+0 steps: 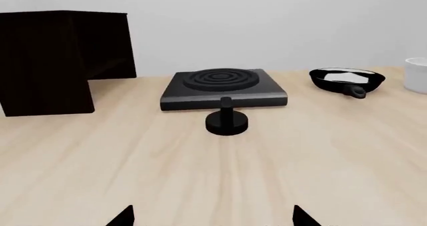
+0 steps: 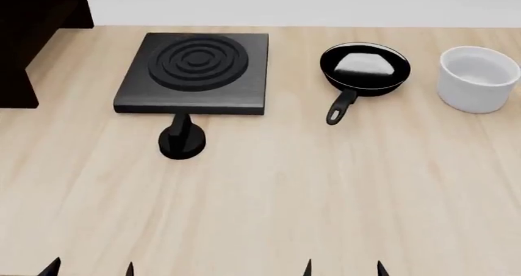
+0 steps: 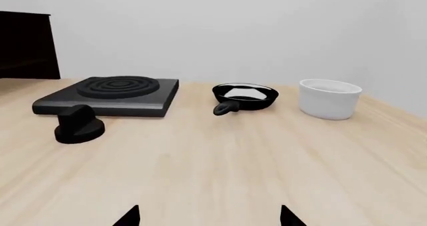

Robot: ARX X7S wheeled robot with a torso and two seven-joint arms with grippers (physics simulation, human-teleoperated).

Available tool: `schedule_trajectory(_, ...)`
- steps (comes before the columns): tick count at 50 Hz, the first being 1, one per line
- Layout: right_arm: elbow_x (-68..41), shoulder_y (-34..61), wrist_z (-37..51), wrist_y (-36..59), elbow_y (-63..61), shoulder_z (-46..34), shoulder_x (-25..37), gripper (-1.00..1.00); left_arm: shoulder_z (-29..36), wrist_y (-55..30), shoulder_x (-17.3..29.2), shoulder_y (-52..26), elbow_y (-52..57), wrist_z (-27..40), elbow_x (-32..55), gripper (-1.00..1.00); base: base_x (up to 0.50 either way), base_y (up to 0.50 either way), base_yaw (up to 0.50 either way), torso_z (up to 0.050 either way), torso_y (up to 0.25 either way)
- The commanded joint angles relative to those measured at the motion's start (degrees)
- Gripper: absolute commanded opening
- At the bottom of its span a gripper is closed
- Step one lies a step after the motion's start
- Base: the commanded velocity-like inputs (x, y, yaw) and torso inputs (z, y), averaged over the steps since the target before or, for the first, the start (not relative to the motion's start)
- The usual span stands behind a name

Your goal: Put the frying pan on the cabinet shelf.

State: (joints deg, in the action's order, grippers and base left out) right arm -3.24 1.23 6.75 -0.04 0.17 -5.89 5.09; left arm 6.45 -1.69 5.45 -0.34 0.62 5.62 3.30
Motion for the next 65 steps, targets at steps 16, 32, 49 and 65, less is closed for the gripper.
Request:
schedule_trajectory(16,-0.9,-0.6,3.0,0.4,-3.5,-0.7,2.0,1.00,1.2,1.5,1.0,-0.1,-0.5,1.9,2.4,1.00,0.27,0.00,0.00,0.013,0.004)
schedule_trajectory(32,-0.9,0.3,4.1,1.0,-3.9,-1.9,2.6,1.00,2.1,1.7,1.8,-0.2,-0.6,3.1,2.6,1.00,0.50,0.00,0.00,0.000,0.000)
schedule_trajectory(49,-0.8,0.8,5.0,0.8,-2.8,-3.0,3.2,1.00,2.9,2.2,2.4,-0.3,-0.7,4.0,3.0,1.00,0.50,0.13,0.00,0.000,0.000)
schedule_trajectory(65,-1.3,0.7,5.9,0.7,-3.0,-3.4,3.8,1.00,3.7,2.2,3.0,-0.4,-0.8,4.5,3.7,1.00,0.50,0.14,0.00,0.000,0.001)
